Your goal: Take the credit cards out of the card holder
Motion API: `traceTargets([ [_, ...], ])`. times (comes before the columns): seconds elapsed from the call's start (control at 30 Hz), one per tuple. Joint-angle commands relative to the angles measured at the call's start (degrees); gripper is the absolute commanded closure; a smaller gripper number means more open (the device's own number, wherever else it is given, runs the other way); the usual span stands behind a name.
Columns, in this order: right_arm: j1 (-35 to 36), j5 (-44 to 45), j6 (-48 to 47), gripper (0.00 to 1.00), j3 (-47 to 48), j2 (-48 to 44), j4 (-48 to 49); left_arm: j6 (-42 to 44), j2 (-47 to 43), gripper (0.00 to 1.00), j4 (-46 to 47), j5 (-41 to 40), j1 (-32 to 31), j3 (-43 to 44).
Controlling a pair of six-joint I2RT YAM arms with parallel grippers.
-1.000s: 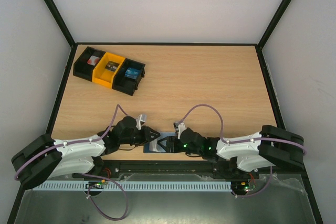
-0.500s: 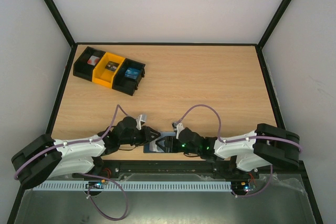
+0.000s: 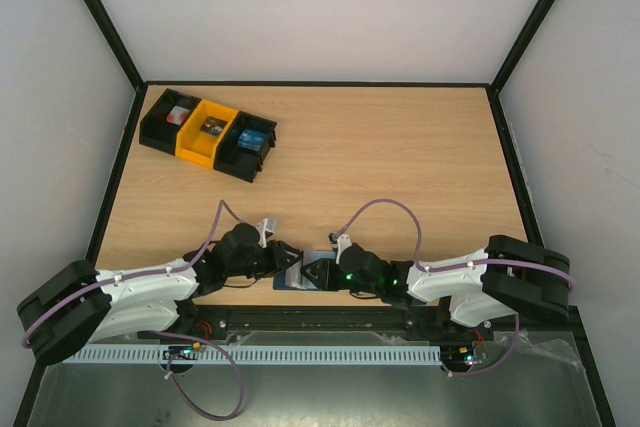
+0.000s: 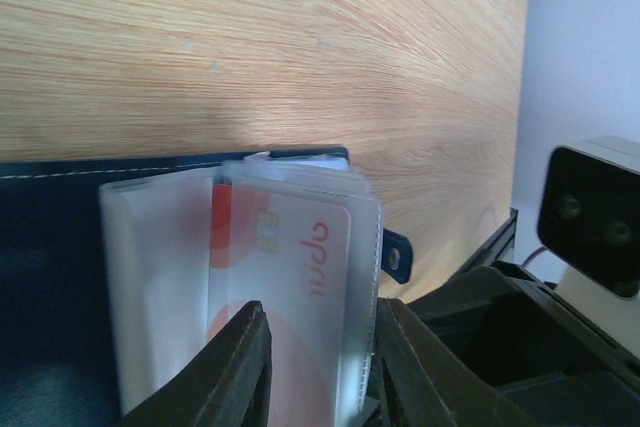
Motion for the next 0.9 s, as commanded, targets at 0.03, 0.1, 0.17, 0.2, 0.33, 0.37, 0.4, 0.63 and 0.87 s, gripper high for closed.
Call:
traceTargets([
  [0.03, 0.41, 2.4, -0.28, 0.67, -0.59, -0.22, -2.82, 2.18, -1.39, 0.66, -4.3, -2.19, -0.29, 1.78],
  [0.1, 0.41, 2.59, -0.21, 0.65, -0.42, -0.16, -2.81, 2.65, -1.42, 0.67, -5.51, -2.7, -0.29, 2.17],
  [0.17, 0.43, 2.66, -0.2, 0.65, -0.27, 0.05, -2.7, 3.24, -1.26, 0.67, -6.72, -2.93, -0.35, 2.84],
  [0.2, 0.42, 2.68, -0.2, 0.65, -0.39, 0.04, -2.68, 3.48, -1.16, 0.68, -7.13, -2.99, -0.3, 3.12],
  [0.33, 0.41, 3.41, -0.12, 0.65, -0.83, -0.71, -3.66, 3.95, -1.37, 0.7, -8.56, -3.38, -0.33, 3.57],
  [0.37, 0.41, 3.72, -0.11, 0.65, -1.0, -1.18, -4.11, 4.01, -1.44, 0.7, -8.86, -3.64, -0.34, 3.58],
  [0.4, 0.41, 4.1, -0.11, 0.65, -1.17, -1.65, -4.61, 4.05, -1.65, 0.7, -9.37, -3.87, -0.29, 3.7],
  [0.63, 0.41, 5.9, -0.25, 0.68, -2.44, -5.59, -7.97, 4.06, -4.41, 0.65, -14.89, -7.58, -0.29, 5.19],
  [0.87, 0.41, 8.19, -0.01, 0.69, -3.91, -10.07, -11.84, 4.66, -7.97, 0.58, -20.58, -10.96, -0.29, 7.77],
])
